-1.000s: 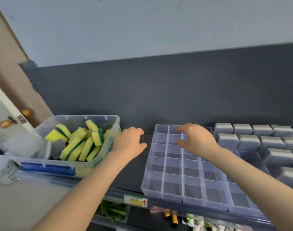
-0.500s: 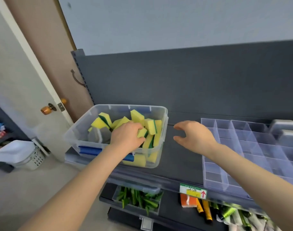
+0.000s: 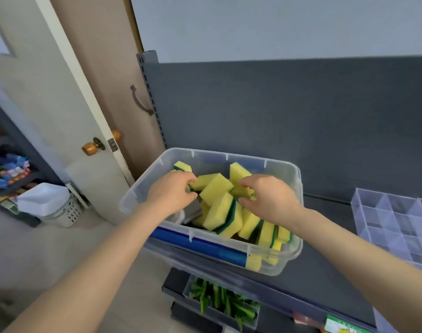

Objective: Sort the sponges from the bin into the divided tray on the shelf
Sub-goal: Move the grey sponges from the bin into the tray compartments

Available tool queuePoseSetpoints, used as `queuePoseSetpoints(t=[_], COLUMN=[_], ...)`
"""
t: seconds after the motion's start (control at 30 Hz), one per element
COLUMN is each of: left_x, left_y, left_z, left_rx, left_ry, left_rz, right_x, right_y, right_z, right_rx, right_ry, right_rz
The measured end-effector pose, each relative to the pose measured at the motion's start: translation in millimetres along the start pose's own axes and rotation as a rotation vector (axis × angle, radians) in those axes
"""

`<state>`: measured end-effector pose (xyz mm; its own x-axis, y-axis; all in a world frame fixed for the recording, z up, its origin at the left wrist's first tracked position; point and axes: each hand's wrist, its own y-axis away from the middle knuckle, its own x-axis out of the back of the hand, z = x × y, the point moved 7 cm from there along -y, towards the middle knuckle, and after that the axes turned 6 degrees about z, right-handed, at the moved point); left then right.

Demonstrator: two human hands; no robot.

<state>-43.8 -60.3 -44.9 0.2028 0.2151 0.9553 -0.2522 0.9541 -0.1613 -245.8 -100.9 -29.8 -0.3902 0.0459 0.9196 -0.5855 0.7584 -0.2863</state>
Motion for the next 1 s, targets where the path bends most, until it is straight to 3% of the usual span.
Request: queuePoseSetpoints(t=[0.2,0.47,0.6,0.7,0.8,0.9,1.0], left_x=[-9.9,-50.3,-59.3,-44.5,-13.5,10.9,15.8], left_y=[-34.0,-44.2,-49.9,-66.8,-93.3,-104.1,-104.0], left_z=[-38.9,-63.8,-66.0,-67.4,-61.8,-53.7,-54.6], left_rx=[-0.056,-0.285,-0.403,-0.465,-0.536,-0.65,-0.748], left_ry=[0.025,-0.098,-0.079,-0.019,0.116,0.207,0.234], left_rz=[-0.128,-0.561,-0.639,-0.598,-0.359,-0.103,0.046], right_x=[-37.1,-73.1,-78.0,-76.8,-75.3,-77.0,-79.7], right_y=[-55.7,-95.3,-104.1,-105.8,-110.3,-110.7,-102.6], right_z=[-17.4,-34.8,-39.7,-40.3,-41.1,-45.3,-47.4], right_rx=[0.041,0.027,-0.047,-0.143,-0.252,-0.423,-0.611], right_ry=[0.0,0.011,0.003,-0.02,-0.095,-0.316,-0.518], right_rz=[-0.048,-0.09,-0.067,-0.051,-0.013,0.073,0.161])
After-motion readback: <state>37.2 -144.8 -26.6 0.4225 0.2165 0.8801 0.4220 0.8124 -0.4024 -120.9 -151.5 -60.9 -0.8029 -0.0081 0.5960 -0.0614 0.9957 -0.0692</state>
